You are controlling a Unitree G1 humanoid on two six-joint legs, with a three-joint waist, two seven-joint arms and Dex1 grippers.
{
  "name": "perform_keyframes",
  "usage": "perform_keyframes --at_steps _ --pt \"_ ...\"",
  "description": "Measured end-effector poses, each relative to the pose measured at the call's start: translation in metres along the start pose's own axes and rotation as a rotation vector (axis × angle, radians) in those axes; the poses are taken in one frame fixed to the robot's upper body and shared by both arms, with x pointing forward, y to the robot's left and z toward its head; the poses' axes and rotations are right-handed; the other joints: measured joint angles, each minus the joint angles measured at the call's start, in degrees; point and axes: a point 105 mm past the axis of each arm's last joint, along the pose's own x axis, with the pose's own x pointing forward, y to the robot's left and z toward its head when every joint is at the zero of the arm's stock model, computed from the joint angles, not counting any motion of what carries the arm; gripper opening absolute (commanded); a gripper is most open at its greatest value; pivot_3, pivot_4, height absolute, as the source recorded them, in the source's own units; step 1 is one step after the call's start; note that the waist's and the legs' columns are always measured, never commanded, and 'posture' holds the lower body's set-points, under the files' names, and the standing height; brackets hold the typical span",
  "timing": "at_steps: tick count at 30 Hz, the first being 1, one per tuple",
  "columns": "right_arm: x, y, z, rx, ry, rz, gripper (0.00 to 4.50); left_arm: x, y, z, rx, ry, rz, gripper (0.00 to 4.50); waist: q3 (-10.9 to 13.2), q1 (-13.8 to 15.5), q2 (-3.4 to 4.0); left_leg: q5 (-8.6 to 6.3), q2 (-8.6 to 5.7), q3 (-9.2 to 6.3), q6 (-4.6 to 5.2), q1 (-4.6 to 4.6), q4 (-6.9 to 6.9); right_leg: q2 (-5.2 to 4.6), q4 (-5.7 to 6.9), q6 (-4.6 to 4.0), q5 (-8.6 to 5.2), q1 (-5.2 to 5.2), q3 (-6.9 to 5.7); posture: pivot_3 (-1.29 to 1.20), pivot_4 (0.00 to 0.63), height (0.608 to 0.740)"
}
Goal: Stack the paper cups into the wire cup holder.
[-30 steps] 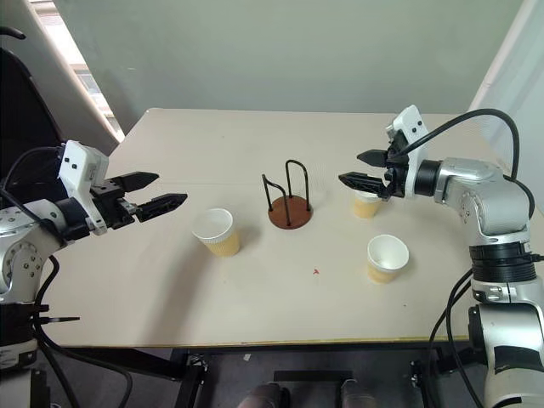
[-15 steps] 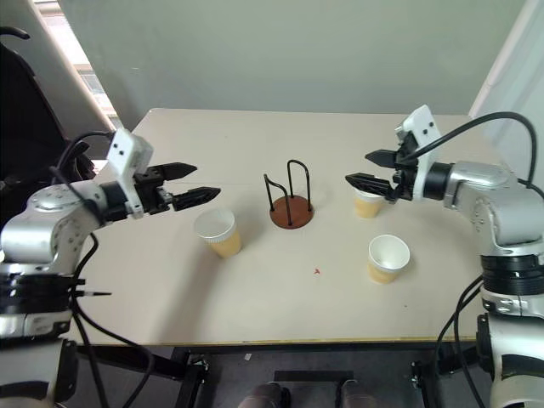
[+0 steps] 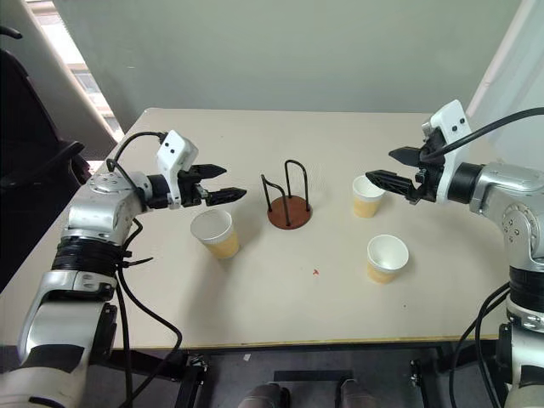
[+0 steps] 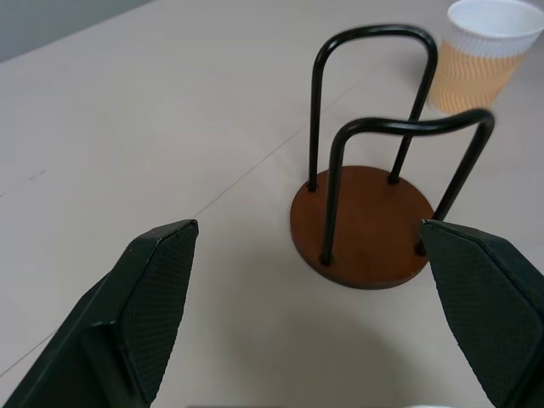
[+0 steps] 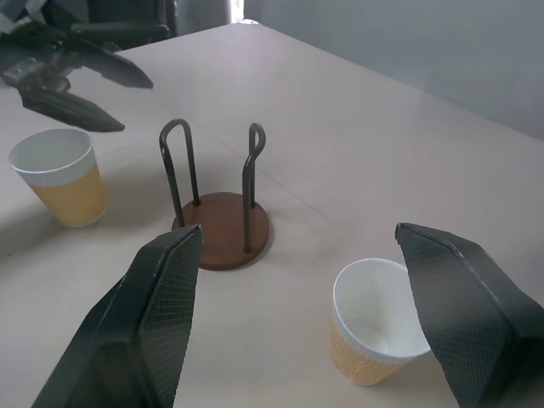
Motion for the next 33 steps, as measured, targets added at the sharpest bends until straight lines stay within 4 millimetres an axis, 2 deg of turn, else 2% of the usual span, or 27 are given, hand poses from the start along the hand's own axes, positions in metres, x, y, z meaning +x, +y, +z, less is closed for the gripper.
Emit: perform_keyframes --at_steps 6,8,11,19,26,33 --pt "-0.003 0.008 0.001 0.009 -0.001 0.035 3.76 0.014 0.003 0.001 0.011 -0.002 0.028 4.5 0.0 0.25 0.0 0.08 -0.01 0.02 0.07 -0.15 0.11 -0.01 -0.2 0.15 0.03 0.01 0.0 0.0 0.15 0.74" --pt "-0.006 0.017 0.005 0.007 0.0 0.088 3.76 0.019 0.0 0.001 0.009 -0.009 0.019 4.5 0.0 0.33 0.0 0.34 -0.03 0.03 -0.36 -0.22 0.13 -0.02 -0.21 0.22 -0.01 0.0 0.0 0.0 0.15 0.74" --pt "-0.009 0.032 0.011 -0.014 -0.005 0.171 3.76 0.025 -0.002 0.004 0.006 -0.015 0.004 4.5 0.01 0.38 -0.01 0.33 -0.04 0.06 -0.35 -0.26 0.17 -0.02 -0.23 0.29 -0.06 0.0 0.01 0.0 0.15 0.74" --pt "-0.012 0.051 0.016 -0.011 -0.001 0.264 3.76 0.039 -0.01 0.008 0.013 -0.018 -0.048 4.5 0.01 0.47 -0.01 0.29 -0.05 0.07 -0.28 -0.3 0.28 -0.03 -0.2 0.36 -0.09 0.01 0.02 0.0 0.15 0.74" --pt "-0.014 0.08 0.02 -0.024 0.002 0.382 3.76 0.053 -0.016 0.012 0.027 -0.016 -0.076 4.5 0.01 0.5 -0.01 0.24 -0.06 0.09 -0.2 -0.38 0.47 -0.03 -0.21 0.45 -0.08 0.01 0.02 0.0 0.15 0.74" --pt "-0.014 0.085 0.018 -0.013 0.01 0.38 3.76 0.067 -0.028 0.004 0.031 0.006 -0.111 4.5 0.01 0.57 -0.01 0.15 -0.08 0.1 -0.05 -0.47 0.77 -0.04 -0.2 0.58 -0.04 0.04 0.04 0.0 0.15 0.74"
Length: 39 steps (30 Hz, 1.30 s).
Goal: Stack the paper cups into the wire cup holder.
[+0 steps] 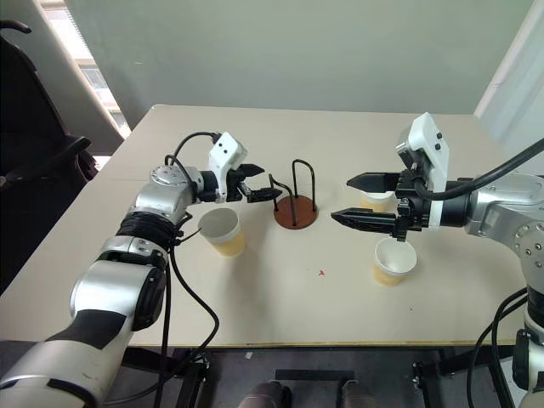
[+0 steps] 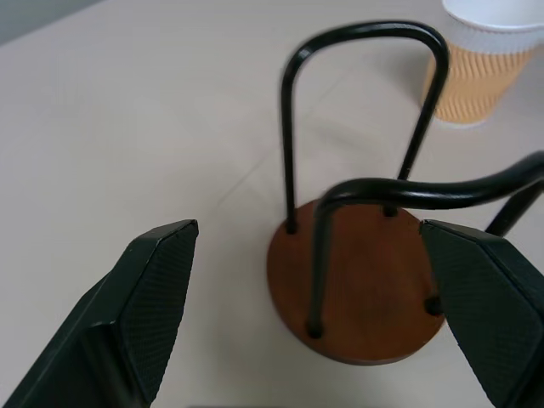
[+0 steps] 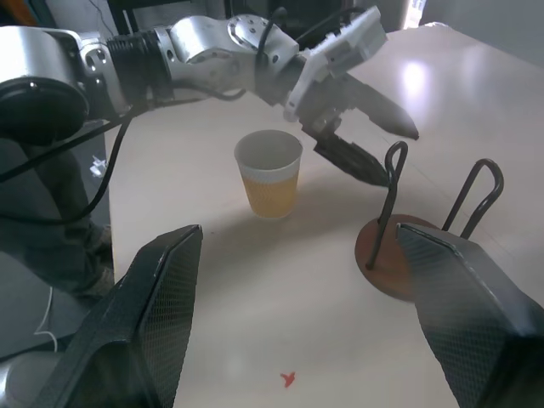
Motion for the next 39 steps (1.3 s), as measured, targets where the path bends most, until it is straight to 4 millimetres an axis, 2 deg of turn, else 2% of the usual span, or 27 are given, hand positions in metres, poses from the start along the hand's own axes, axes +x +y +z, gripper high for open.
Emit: perform_keyframes --at_steps 4,14,20,24,27,29,35,39 --pt "0.0 0.001 -0.003 0.009 0.0 -0.009 3.79 0.007 -0.003 0.001 0.003 -0.004 -0.001 3.62 0.0 0.08 0.0 -0.02 -0.02 0.01 0.03 -0.02 0.08 -0.01 0.0 0.07 0.02 0.02 0.01 0.0 0.15 0.74" --pt "-0.003 -0.001 -0.007 0.03 0.006 -0.048 3.79 0.021 -0.006 0.002 -0.009 -0.014 0.043 0.01 0.0 0.16 0.0 -0.13 -0.05 0.12 0.23 -0.01 0.13 -0.01 -0.01 0.21 0.05 0.03 0.08 0.0 0.15 0.74" --pt "-0.005 -0.002 -0.008 0.03 0.013 -0.055 3.79 0.02 -0.006 0.004 -0.004 -0.024 0.03 0.01 0.0 0.16 0.0 -0.11 -0.07 0.18 0.19 -0.02 0.16 -0.02 -0.02 0.28 0.01 0.04 0.11 0.0 0.15 0.74" --pt "-0.008 -0.002 -0.007 0.026 0.024 -0.06 3.79 0.019 -0.017 0.012 0.021 -0.045 -0.076 0.01 0.0 0.26 0.0 -0.13 -0.08 0.17 0.22 -0.06 0.17 -0.03 -0.03 0.32 -0.02 0.02 0.12 0.0 0.15 0.74" --pt "-0.024 0.001 -0.008 0.031 0.063 -0.061 3.79 0.013 -0.03 0.031 0.091 -0.097 -0.206 0.01 0.0 0.63 0.0 -0.15 -0.11 0.15 0.24 -0.23 0.19 -0.04 -0.06 0.39 -0.06 -0.05 0.12 0.0 0.15 0.74" --pt "-0.037 0.002 -0.008 0.036 0.098 -0.078 3.79 0.004 -0.04 0.034 0.137 -0.104 -0.29 0.01 -0.03 0.64 0.04 -0.21 -0.12 0.19 0.23 -0.24 0.19 -0.06 -0.07 0.43 -0.12 -0.05 0.15 0.0 0.15 0.74" --pt "-0.06 0.004 -0.008 0.042 0.166 -0.11 3.79 -0.002 -0.075 0.005 0.188 -0.008 -0.497 0.01 -0.03 0.65 0.05 -0.23 -0.1 0.23 0.24 -0.24 0.27 -0.07 0.0 0.45 -0.14 -0.07 0.17 0.0 0.15 0.74" --pt "-0.069 0.005 -0.006 0.037 0.182 -0.129 3.79 0.0 -0.084 0.009 0.198 -0.009 -0.526 0.01 -0.04 0.75 0.05 -0.44 -0.09 0.24 0.62 -0.23 0.44 -0.1 0.02 0.47 -0.1 0.02 0.16 0.0 0.15 0.74"
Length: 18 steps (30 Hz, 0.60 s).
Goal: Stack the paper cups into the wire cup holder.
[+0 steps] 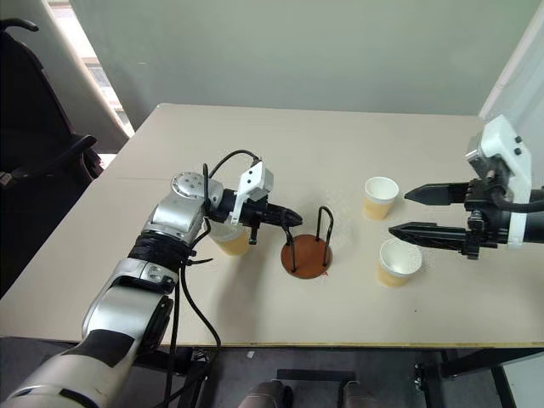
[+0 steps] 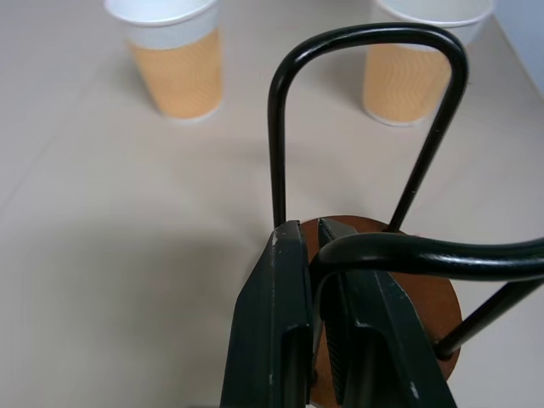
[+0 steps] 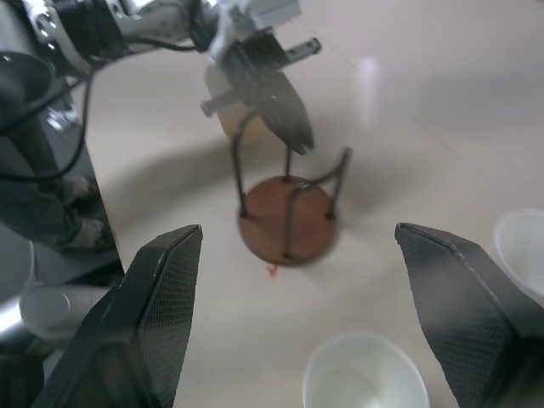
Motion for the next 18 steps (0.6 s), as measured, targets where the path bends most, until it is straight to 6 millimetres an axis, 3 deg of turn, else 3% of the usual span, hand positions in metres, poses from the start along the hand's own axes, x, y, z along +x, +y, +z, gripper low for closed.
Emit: perform_keyframes --at_steps 5,18 --pt "0.002 0.006 -0.001 0.002 0.002 0.026 3.79 0.019 -0.008 0.009 0.009 -0.035 -0.053 0.01 -0.03 -0.09 0.06 -0.22 0.0 0.04 0.38 0.02 0.33 0.0 0.02 0.1 0.06 0.09 0.0 0.0 0.15 0.74" --pt "0.01 0.013 0.001 -0.002 -0.02 0.059 3.79 0.037 -0.019 0.005 0.019 -0.021 -0.117 0.01 -0.04 -0.12 0.08 -0.29 0.01 0.07 0.53 0.02 0.56 -0.01 0.0 0.22 0.12 0.21 0.02 0.0 0.15 0.74"
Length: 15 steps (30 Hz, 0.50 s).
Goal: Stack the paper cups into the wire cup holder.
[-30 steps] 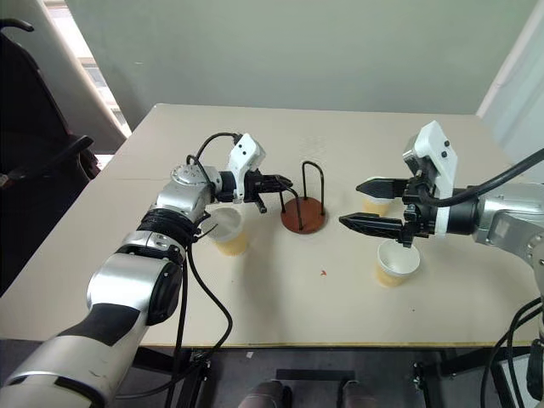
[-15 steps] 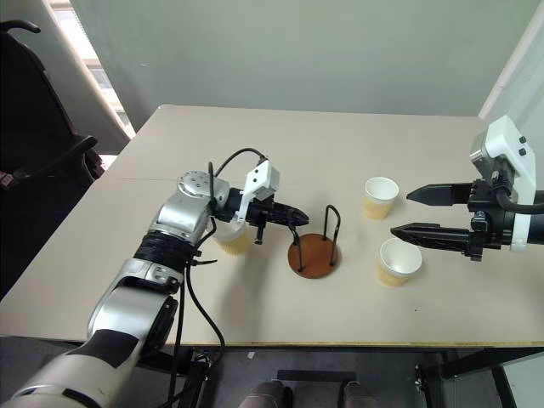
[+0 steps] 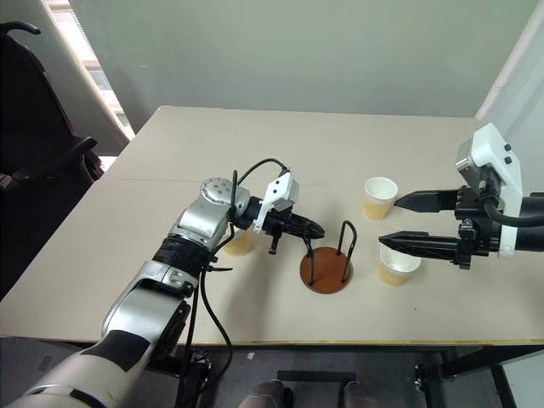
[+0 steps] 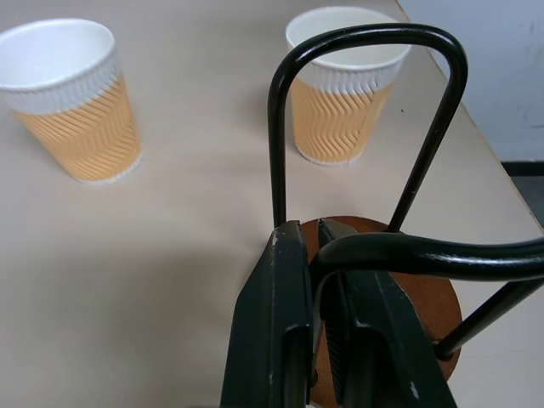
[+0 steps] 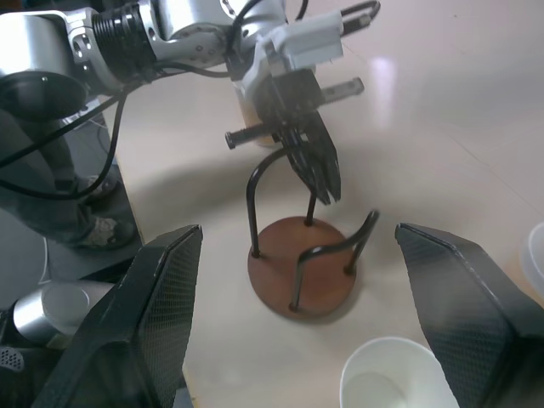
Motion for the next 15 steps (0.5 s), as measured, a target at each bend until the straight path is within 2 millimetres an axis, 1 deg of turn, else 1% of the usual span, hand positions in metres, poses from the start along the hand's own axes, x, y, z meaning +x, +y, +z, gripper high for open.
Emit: perform_keyframes --at_steps 1,3,4,9,10,12,15 --pt "0.001 0.0 0.0 -0.001 -0.001 0.002 3.79 0.002 0.001 -0.001 0.0 -0.002 0.012 0.01 0.0 0.0 0.01 0.0 0.0 0.01 0.0 0.0 0.0 -0.01 0.0 0.02 0.01 0.0 0.0 0.0 0.15 0.74" --pt "0.004 0.001 0.001 -0.002 -0.004 0.012 3.79 0.004 0.001 -0.001 0.006 -0.001 0.014 0.64 0.0 0.0 0.01 0.0 0.0 0.01 0.01 0.0 0.01 -0.01 -0.01 0.03 0.02 0.01 0.0 0.0 0.15 0.74" --pt "0.004 0.001 0.001 -0.002 -0.005 0.016 3.79 0.004 0.001 -0.001 0.01 0.002 0.011 0.84 -0.01 0.0 0.02 -0.01 0.0 0.02 0.01 0.0 0.01 -0.01 -0.01 0.03 0.02 0.01 0.01 0.0 0.15 0.74" --pt "0.009 0.0 -0.001 -0.001 -0.004 0.019 3.79 0.005 0.005 0.0 0.071 0.016 0.05 2.48 -0.01 -0.01 0.02 -0.01 0.0 0.02 0.02 0.0 0.01 -0.01 -0.02 0.04 0.02 0.01 0.01 0.0 0.15 0.74" --pt "0.012 0.0 -0.002 -0.001 -0.005 0.023 3.79 0.003 0.005 0.001 0.085 0.02 0.054 2.88 -0.01 -0.03 0.02 -0.01 0.0 0.02 0.02 0.0 0.01 -0.01 -0.02 0.05 0.03 0.01 0.01 0.0 0.15 0.74" --pt "0.015 -0.001 -0.004 -0.002 -0.001 0.026 3.79 -0.001 0.005 0.005 0.117 0.027 0.055 3.53 -0.01 -0.05 0.03 -0.01 0.0 0.03 0.02 0.0 0.01 0.0 -0.01 0.06 0.03 -0.01 0.01 0.0 0.15 0.74" --pt "0.021 -0.004 -0.003 -0.019 -0.003 0.026 3.79 -0.014 0.002 0.018 0.184 0.045 0.036 3.53 -0.01 -0.1 0.03 -0.02 0.01 0.04 0.04 0.0 0.01 0.02 -0.03 0.05 0.04 -0.01 0.02 0.0 0.15 0.74"
